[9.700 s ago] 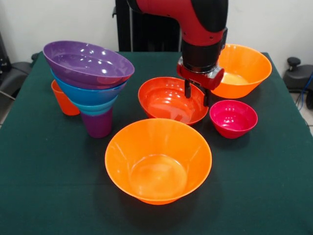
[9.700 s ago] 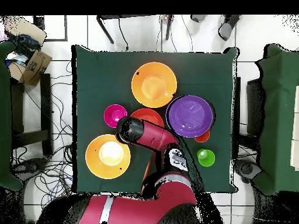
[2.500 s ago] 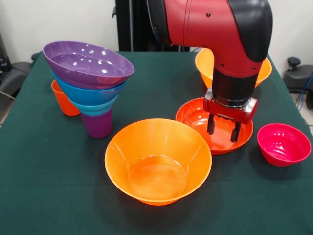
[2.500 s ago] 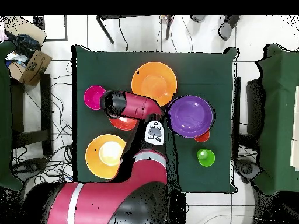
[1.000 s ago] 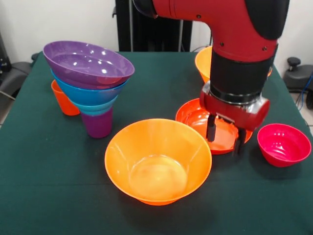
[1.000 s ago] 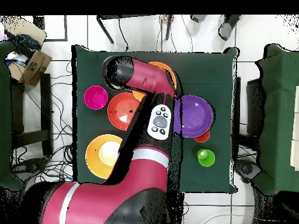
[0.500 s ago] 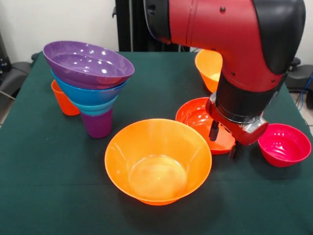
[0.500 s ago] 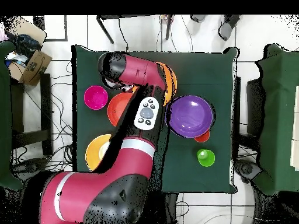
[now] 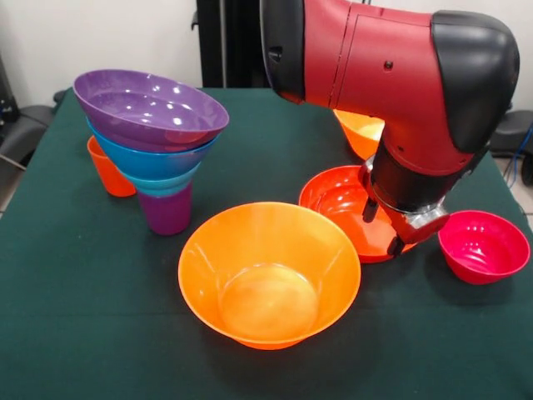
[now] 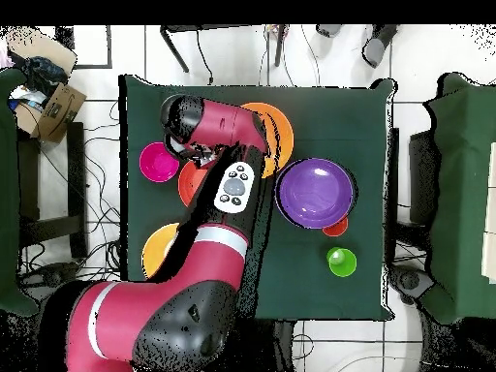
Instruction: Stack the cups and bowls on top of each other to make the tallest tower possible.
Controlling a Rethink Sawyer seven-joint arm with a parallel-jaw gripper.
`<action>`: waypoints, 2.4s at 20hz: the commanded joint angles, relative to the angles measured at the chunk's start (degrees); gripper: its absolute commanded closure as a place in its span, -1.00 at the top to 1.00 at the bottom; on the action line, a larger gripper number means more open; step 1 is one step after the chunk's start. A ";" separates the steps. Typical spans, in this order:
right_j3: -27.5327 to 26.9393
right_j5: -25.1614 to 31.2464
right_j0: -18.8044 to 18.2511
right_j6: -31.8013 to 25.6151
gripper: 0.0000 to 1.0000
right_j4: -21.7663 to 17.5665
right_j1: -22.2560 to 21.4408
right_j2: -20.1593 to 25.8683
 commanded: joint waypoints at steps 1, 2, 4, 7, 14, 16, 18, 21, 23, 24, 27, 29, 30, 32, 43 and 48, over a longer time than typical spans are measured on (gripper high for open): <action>3.57 0.71 1.09 9.71 1.00 -0.15 0.39 3.56; 4.15 -0.22 1.06 9.33 1.00 -0.26 0.50 3.76; 4.97 -2.04 0.93 8.37 1.00 -0.63 0.89 4.00; 6.75 -5.05 0.56 6.48 1.00 -1.02 1.06 4.86; 10.83 -9.14 0.15 3.66 1.00 -1.48 0.35 6.20; 12.11 -10.59 -0.02 2.98 1.00 -1.50 -0.11 6.61; 13.06 -11.66 -0.23 2.49 1.00 -1.49 -0.59 6.89; 14.05 -12.42 -0.45 2.05 1.00 -1.45 -1.16 7.15; 14.52 -12.85 -0.66 1.67 1.00 -1.50 -1.38 7.33; 14.87 -13.14 -0.76 1.49 1.00 -1.51 -1.52 7.46; 14.53 -13.43 -1.27 1.28 1.00 -1.54 -1.39 7.62; 14.65 -13.70 -1.58 1.09 1.00 -1.41 -1.64 7.86; 14.72 -13.82 -1.78 0.98 1.00 -1.32 -1.80 7.98; 15.14 -13.79 -2.06 0.85 1.00 -1.06 -2.32 8.34; 12.90 -11.84 -3.07 -0.03 1.00 -1.29 -3.98 8.52; 13.73 -10.05 -3.88 -3.70 1.00 -2.29 -6.81 9.01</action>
